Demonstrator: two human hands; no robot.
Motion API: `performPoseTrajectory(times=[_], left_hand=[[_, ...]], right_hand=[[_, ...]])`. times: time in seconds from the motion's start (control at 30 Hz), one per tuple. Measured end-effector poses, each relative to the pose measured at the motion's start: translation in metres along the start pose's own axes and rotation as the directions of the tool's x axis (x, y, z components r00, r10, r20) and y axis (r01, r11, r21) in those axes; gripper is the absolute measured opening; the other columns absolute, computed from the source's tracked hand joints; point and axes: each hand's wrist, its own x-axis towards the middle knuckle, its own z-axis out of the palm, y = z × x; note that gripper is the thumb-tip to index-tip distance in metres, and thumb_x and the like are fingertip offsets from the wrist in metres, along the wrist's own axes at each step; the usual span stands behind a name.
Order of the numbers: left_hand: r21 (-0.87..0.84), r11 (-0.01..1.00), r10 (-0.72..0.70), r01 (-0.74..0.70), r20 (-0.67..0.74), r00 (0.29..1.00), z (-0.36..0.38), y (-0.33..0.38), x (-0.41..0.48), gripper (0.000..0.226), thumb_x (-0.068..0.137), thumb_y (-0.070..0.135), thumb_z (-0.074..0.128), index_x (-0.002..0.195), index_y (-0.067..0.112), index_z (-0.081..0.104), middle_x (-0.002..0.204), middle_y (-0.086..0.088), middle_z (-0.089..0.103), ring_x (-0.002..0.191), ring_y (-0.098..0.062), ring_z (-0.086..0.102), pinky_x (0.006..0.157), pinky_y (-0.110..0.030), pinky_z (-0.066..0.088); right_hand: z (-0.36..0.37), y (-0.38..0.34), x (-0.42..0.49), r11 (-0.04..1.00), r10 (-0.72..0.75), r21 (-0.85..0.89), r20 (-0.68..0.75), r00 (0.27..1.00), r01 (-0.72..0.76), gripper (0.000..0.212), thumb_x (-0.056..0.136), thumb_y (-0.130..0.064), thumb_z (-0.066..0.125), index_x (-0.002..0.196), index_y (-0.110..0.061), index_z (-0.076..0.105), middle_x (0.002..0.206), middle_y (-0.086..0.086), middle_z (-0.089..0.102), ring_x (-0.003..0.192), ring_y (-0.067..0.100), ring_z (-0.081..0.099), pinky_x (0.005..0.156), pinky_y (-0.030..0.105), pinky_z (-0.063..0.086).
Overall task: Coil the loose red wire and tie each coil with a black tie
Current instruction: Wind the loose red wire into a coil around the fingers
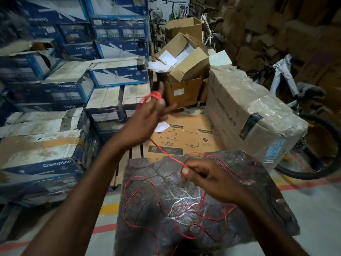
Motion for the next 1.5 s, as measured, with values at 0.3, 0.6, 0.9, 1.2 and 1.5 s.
performPoseTrajectory(times=[0.3, 0.6, 0.9, 1.2, 1.5], left_hand=[[-0.079, 0.902, -0.261, 0.424, 0.682, 0.683, 0.002, -0.005, -0.039, 0.052, 0.106, 0.045, 0.032, 0.156, 0.029, 0.031, 0.113, -0.017, 0.075, 0.061, -0.031, 0.072, 0.083, -0.033, 0.058], [-0.708, 0.435, 0.438, 0.557, 0.706, 0.556, 0.016, 0.004, -0.062, 0.062, 0.108, 0.037, 0.025, 0.157, 0.001, 0.014, 0.054, -0.013, 0.067, 0.021, -0.033, 0.031, 0.115, -0.054, 0.036], [-0.974, 0.045, 0.55, 0.222, 0.21, 0.808, -0.015, 0.025, -0.035, 0.065, 0.106, 0.041, 0.021, 0.162, 0.016, -0.001, 0.12, -0.024, 0.071, 0.088, -0.039, 0.076, 0.113, -0.071, 0.007], [-0.489, 0.872, -0.033, -0.03, -0.12, 0.992, -0.003, 0.029, -0.011, 0.05, 0.107, 0.05, 0.025, 0.156, 0.043, 0.027, 0.167, 0.0, 0.022, 0.145, -0.031, 0.038, 0.107, -0.053, 0.045], [0.146, 0.979, -0.188, 0.145, 0.353, 0.917, 0.03, 0.009, -0.03, 0.052, 0.105, 0.054, 0.029, 0.15, 0.028, 0.032, 0.114, 0.003, 0.076, 0.077, -0.031, 0.076, 0.073, -0.042, 0.061]], right_hand=[[-0.064, -0.047, 0.015, 0.984, -0.178, -0.042, -0.279, 0.944, 0.173, 0.016, 0.094, -0.031, 0.07, 0.086, -0.018, 0.072, 0.071, 0.002, 0.066, 0.065, 0.003, 0.053, 0.059, 0.013, 0.036], [-0.05, -0.042, 0.032, 0.985, -0.086, 0.123, -0.242, 0.967, 0.119, 0.023, 0.098, -0.002, 0.055, 0.077, -0.009, 0.059, 0.051, -0.018, 0.057, 0.044, -0.008, 0.049, 0.048, 0.004, 0.035], [-0.056, -0.022, 0.018, 0.998, 0.044, -0.043, -0.05, 0.998, -0.047, 0.037, 0.103, -0.04, 0.05, 0.077, -0.015, 0.061, 0.06, -0.001, 0.036, 0.047, 0.02, 0.035, 0.041, 0.026, 0.035], [-0.058, -0.037, -0.003, 0.892, -0.059, -0.435, 0.15, 0.987, 0.119, 0.027, 0.108, -0.037, 0.051, 0.086, -0.029, 0.064, 0.064, -0.005, 0.058, 0.059, 0.01, 0.058, 0.062, 0.025, 0.045], [-0.079, -0.037, 0.005, 0.872, -0.312, -0.42, -0.085, 0.946, 0.25, 0.027, 0.105, -0.025, 0.048, 0.084, -0.016, 0.063, 0.104, 0.007, 0.055, 0.108, 0.023, 0.055, 0.094, 0.031, 0.042]])
